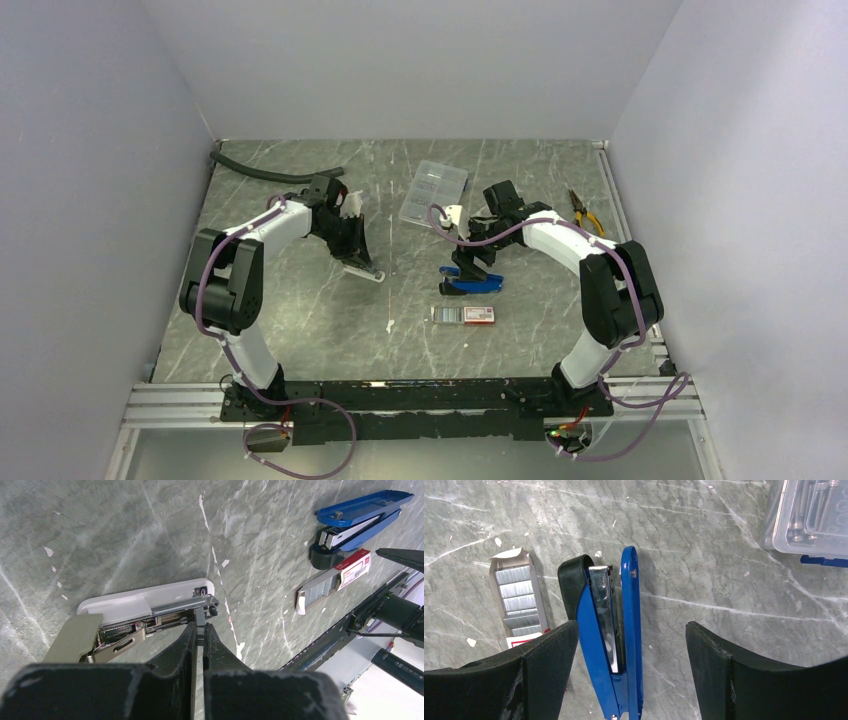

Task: Load the staples into the stapler

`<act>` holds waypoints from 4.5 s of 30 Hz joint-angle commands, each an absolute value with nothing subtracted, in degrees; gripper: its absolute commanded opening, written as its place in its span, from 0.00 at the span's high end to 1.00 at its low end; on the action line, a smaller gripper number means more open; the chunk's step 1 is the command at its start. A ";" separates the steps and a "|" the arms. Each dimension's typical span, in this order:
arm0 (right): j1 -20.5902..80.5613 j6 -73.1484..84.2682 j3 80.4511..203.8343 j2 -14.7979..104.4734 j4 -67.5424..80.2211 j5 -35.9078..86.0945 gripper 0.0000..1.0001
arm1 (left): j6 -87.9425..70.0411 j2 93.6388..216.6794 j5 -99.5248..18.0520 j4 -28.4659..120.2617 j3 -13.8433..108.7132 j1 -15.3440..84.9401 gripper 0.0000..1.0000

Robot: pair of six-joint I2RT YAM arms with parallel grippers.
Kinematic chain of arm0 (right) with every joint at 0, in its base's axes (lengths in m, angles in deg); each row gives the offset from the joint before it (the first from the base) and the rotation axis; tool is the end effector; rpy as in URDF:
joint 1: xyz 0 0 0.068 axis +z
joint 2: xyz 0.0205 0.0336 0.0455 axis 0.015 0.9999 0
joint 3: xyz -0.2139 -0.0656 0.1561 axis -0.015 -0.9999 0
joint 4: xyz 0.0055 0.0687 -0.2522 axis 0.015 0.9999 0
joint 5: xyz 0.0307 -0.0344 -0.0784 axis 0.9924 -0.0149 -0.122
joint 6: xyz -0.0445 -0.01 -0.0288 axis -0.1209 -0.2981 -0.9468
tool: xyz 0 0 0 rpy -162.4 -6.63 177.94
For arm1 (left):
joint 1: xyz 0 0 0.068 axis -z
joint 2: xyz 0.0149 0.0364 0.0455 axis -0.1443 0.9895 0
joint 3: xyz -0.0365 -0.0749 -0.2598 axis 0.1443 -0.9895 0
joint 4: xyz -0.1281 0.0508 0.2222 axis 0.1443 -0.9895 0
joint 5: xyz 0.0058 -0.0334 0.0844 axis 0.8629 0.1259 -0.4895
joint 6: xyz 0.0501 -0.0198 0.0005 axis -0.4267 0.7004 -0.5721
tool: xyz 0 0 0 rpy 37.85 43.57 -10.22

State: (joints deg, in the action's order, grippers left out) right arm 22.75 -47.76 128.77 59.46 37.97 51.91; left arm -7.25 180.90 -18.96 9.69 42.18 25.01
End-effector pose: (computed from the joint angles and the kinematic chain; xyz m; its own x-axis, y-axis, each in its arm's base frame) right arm 0.2954 0.1404 0.1971 -0.2019 -0.7258 -0.6576 -0.9738 0.2203 0.0558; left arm 0.3263 -0.1167 0.1869 -0.9642 0.0818 -0.2524 0.2100 0.8166 -0.5376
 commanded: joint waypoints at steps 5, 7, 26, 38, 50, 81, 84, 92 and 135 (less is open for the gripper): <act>22.88 -48.72 129.24 59.87 38.83 51.90 0.18 | -8.76 181.61 -19.24 8.82 44.37 25.09 0.90; 22.83 -48.72 129.26 59.87 38.88 51.84 0.18 | -8.77 181.78 -19.12 8.62 44.58 25.09 0.89; 22.83 -48.84 129.44 60.03 39.18 51.85 0.18 | -9.02 182.10 -20.44 7.81 45.13 25.09 0.86; 22.83 -48.98 129.44 60.11 39.21 51.74 0.18 | -9.08 182.15 -20.52 7.72 45.28 25.06 0.86; 22.84 -48.99 129.48 59.92 39.25 51.85 0.18 | -9.25 182.35 -20.79 7.57 45.24 25.09 0.84; 22.83 -48.98 129.61 60.07 39.48 51.90 0.18 | -9.87 181.36 -23.12 7.61 44.52 25.18 0.81; 22.83 -48.94 129.61 59.94 39.49 51.91 0.18 | -9.90 181.31 -23.37 7.63 44.46 25.09 0.81; 22.84 -48.89 129.61 59.96 39.43 51.98 0.19 | -9.99 181.09 -23.30 7.74 44.29 25.12 0.81; 22.83 -49.26 129.61 59.32 40.01 52.32 0.19 | -12.96 177.92 -34.97 7.15 46.04 31.24 0.81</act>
State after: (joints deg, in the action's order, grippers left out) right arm 22.75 -48.24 128.77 60.09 39.72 51.91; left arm -10.97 180.48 -33.12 7.06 44.04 30.84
